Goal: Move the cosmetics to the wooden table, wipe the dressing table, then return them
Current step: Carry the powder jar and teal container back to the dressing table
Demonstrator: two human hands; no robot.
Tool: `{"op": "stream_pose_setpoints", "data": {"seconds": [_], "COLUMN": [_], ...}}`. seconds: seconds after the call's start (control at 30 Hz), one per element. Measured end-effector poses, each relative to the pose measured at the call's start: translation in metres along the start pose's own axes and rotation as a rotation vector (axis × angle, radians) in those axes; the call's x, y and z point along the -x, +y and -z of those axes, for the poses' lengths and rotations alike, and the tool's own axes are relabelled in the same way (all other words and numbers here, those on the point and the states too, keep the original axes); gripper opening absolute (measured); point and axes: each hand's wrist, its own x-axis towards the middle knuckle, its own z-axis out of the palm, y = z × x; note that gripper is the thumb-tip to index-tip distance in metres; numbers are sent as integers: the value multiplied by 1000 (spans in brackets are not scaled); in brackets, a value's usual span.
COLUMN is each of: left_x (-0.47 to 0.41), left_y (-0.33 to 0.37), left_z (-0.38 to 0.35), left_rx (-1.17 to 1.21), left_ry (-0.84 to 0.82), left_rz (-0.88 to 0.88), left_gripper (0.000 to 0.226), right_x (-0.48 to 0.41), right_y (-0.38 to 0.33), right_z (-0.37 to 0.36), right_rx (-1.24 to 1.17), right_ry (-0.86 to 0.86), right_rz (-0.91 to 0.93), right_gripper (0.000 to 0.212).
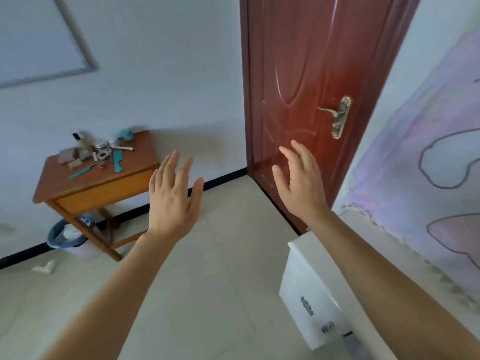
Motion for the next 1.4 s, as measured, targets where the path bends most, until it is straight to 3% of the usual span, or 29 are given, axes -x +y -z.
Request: {"op": "stream_pose_setpoints", "data": {"seconds": [0.23, 0.43, 0.67, 0.87, 1.1, 1.4], "left_x": [4, 1, -25, -116, -208, -262], "left_y": [-167, -269, -391, -513, -629, -783], "left_z": [67, 88, 61, 19, 22, -24], "left_rx": [-125, -160, -201, -233, -294, -267], "left_ry": [35, 76, -9, -176, -165, -270], "left_rz": [174, 321, 426, 482, 470, 597], "left_gripper": [54, 52, 53, 59, 53, 60], "right_x": [-49, -86, -127, -217, -340, -393], "right_y": [-159, -245, -301, -328, -394, -444], "right_z": [-134, -228, -369, -507, -605, -745], "right_rx": [-125, -200, -299, -339, -359, -318], "right_ry": [-101, -196, -293, -327, -380, -493], "right_rz": [195, 284, 322, 281, 304, 283], "right_gripper": [44, 45, 46, 45, 45, 50]}}
